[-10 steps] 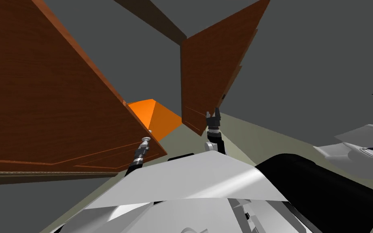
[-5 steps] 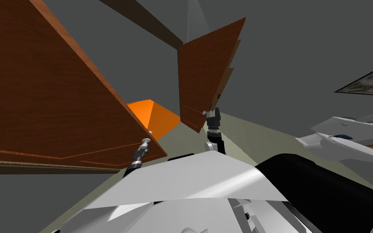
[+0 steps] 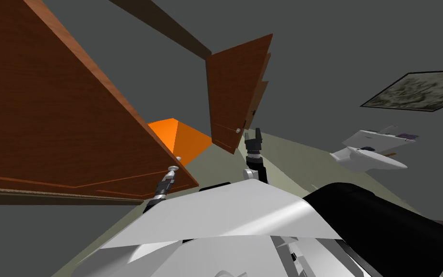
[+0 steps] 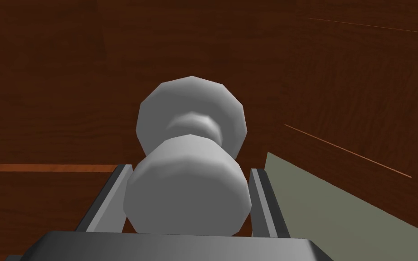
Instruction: Pull the door open
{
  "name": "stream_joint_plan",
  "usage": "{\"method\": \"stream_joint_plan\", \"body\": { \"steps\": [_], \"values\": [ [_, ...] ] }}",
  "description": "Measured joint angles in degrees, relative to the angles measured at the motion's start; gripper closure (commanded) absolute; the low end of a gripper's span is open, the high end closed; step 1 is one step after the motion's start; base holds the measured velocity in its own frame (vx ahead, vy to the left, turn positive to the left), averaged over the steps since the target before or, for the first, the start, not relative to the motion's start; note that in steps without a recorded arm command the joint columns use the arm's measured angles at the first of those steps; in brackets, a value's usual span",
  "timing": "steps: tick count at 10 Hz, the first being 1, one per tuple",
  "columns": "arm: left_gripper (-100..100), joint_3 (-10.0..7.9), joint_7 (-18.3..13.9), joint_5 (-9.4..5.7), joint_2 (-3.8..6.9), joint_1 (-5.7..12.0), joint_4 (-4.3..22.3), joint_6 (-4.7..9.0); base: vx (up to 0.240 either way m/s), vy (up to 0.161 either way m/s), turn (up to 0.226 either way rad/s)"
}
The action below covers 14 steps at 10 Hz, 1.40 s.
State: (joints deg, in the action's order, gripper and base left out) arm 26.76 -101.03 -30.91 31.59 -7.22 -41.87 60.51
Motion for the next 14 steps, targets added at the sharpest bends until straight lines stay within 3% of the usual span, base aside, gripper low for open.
{"method": "stream_joint_plan", "body": {
  "steps": [2, 4, 11, 14],
  "values": [
    [100, 0.66, -1.31, 0.66, 0.85, -0.65, 0.5, 1.56, -0.151, 0.034, -0.065],
    [100, 0.97, -1.63, 0.74, 1.1, -1.15, 0.59, 1.84, -0.157, 0.066, -0.136],
    [100, 3.21, -3.97, 1.56, 2.51, -2.38, 3.0, 7.02, -0.189, 0.067, -0.147],
    [100, 3.71, -4.47, 1.68, 3.15, -3.09, 3.01, 7.92, -0.129, 0.037, -0.094]
  ]
}}
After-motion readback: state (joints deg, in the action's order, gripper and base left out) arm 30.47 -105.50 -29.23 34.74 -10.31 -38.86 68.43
